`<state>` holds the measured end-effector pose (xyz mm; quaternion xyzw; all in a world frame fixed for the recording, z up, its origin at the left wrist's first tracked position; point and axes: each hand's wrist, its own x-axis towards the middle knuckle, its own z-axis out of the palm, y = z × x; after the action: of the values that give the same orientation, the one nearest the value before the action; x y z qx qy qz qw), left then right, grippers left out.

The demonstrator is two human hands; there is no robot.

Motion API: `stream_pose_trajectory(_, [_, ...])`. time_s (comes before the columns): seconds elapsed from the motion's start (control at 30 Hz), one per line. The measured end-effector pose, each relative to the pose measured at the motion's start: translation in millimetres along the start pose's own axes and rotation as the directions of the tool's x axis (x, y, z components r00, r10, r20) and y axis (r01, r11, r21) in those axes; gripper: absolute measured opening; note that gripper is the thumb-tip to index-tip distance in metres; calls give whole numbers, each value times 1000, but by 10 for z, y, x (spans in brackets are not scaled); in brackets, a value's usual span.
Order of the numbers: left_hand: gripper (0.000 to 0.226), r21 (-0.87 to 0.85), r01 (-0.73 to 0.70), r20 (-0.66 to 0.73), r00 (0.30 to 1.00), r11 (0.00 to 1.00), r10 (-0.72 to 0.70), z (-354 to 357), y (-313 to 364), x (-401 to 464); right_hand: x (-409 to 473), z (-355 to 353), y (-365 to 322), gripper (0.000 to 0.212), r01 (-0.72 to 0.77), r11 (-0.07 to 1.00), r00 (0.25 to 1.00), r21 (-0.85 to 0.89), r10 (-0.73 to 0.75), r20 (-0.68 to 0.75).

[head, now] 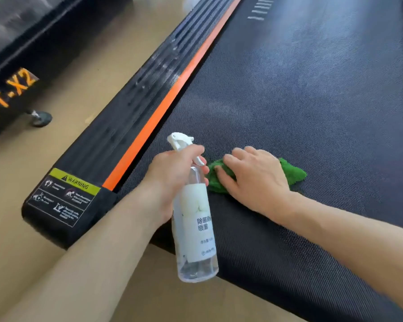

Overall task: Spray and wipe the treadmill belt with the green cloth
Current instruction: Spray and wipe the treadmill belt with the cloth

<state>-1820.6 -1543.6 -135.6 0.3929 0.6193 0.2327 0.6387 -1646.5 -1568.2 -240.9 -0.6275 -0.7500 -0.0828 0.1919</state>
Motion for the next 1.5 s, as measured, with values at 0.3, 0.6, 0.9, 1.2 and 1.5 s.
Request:
stream_pose_trajectory(0.3, [26,53,-135,-88,986,989,140,46,-134,55,-786,-316,-278,34,39,999,999,37,-39,-12])
stream_pose_trajectory(0.6, [20,191,-262,-81,956,946,281,-64,-288,-182,-759,-317,-277,35,48,999,998,-12,-49,-34])
stream_pose_trajectory(0.9, [28,357,-183,-92,969,916,229,-303,-739,-503,-775,-310,-269,37,46,999,998,-23,-47,-42])
stream_pose_trajectory(1.2, [32,335,-166,-237,938,927,254,-593,-906,-569,-870,-347,-395,37,84,996,994,-43,-86,-62])
stream_pose_trajectory(1.5, [27,234,-126,-414,884,964,216,-1075,-1064,-529,-244,-60,-987,37,184,983,983,18,-183,-10])
